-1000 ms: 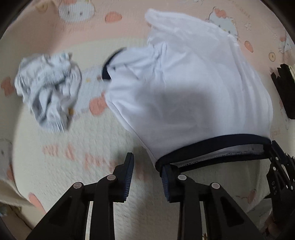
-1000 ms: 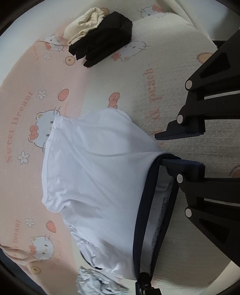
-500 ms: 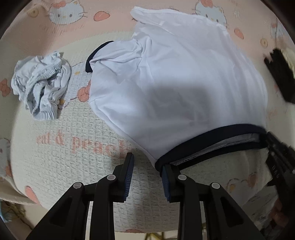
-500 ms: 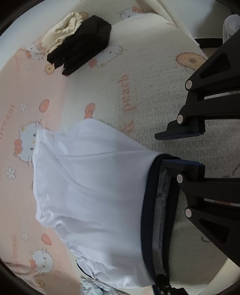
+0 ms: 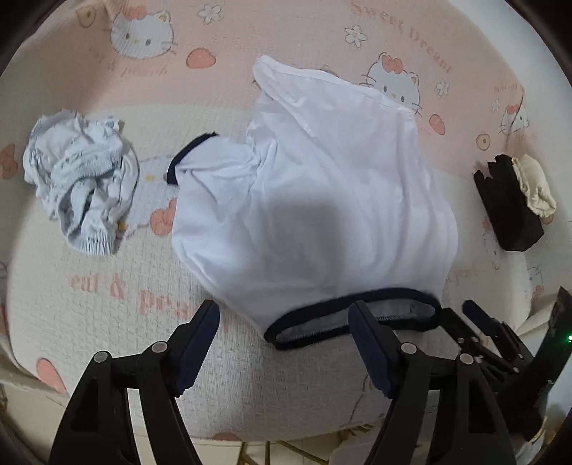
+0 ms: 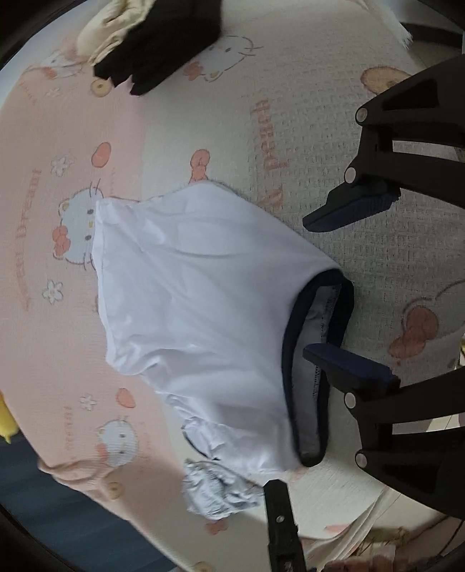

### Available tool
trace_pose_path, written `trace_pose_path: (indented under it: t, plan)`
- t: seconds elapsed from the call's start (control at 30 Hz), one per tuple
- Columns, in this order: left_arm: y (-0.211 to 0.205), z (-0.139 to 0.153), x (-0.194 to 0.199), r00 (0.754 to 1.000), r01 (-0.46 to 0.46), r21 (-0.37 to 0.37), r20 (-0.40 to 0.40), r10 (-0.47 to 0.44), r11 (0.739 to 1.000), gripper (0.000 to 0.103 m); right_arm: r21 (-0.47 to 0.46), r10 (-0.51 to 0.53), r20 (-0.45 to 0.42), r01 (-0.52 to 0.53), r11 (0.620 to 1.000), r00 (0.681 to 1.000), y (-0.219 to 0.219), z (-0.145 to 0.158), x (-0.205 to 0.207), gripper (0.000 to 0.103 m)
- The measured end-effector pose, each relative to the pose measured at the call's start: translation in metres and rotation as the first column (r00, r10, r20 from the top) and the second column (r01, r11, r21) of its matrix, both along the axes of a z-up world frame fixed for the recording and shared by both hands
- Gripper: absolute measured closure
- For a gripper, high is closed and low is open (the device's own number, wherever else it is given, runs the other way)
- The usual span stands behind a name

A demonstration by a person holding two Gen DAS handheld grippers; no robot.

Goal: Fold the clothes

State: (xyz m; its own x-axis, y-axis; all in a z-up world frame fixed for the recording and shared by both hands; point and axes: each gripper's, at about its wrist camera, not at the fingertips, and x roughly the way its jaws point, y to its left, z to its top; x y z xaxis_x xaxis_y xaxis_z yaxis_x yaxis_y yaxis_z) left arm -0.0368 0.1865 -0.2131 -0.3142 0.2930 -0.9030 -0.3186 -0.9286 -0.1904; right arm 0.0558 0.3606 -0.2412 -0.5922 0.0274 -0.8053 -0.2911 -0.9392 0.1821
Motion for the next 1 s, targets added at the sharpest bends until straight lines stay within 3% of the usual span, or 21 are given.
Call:
trace_pose_path:
  t: [0.13, 0.33, 0.6, 0.73, 0.83, 0.93, 1.0]
  plan:
    - [0.011, -0.001, -0.006, 1.0, 0.017, -0.055, -0.01, -0.018, 0.998, 0.03, -0.01, -0.038, 0.011, 0.038, 0.999, 0.999, 0.018, -0.002, -0.002, 0.038]
    - [0.041, -0.007, -0.018, 0.992, 0.108, -0.14, -0.054, -0.117, 0.984, 0.03, -0.05, -0.113, 0.027, 0.114, 0.992, 0.993, 0.041, -0.005, -0.002, 0.038]
    - [0.078, 0.0, -0.018, 0.947, 0.26, -0.225, -0.13, -0.293, 0.939, 0.03, -0.089, -0.134, 0.046, 0.138, 0.986, 0.99, 0.072, 0.011, -0.018, 0.038]
    - [0.093, 0.001, -0.024, 0.935, 0.283, -0.237, -0.148, -0.323, 0.929, 0.03, -0.137, -0.169, 0.043, 0.173, 0.975, 0.985, 0.094, 0.013, -0.029, 0.032]
    - [0.1, 0.003, -0.029, 0.932, 0.286, -0.231, -0.158, -0.326, 0.93, 0.03, -0.253, -0.217, 0.033, 0.218, 0.943, 0.976, 0.114, 0.002, -0.034, 0.032]
    - [0.11, 0.002, -0.037, 0.941, 0.301, -0.19, -0.102, -0.324, 0.934, 0.03, -0.385, -0.262, 0.007, 0.244, 0.89, 0.965, 0.126, -0.018, -0.03, 0.032]
    - [0.118, 0.002, -0.042, 0.938, 0.323, -0.171, -0.074, -0.339, 0.931, 0.03, -0.438, -0.284, 0.033, 0.269, 0.858, 0.958, 0.131, -0.033, -0.031, 0.032]
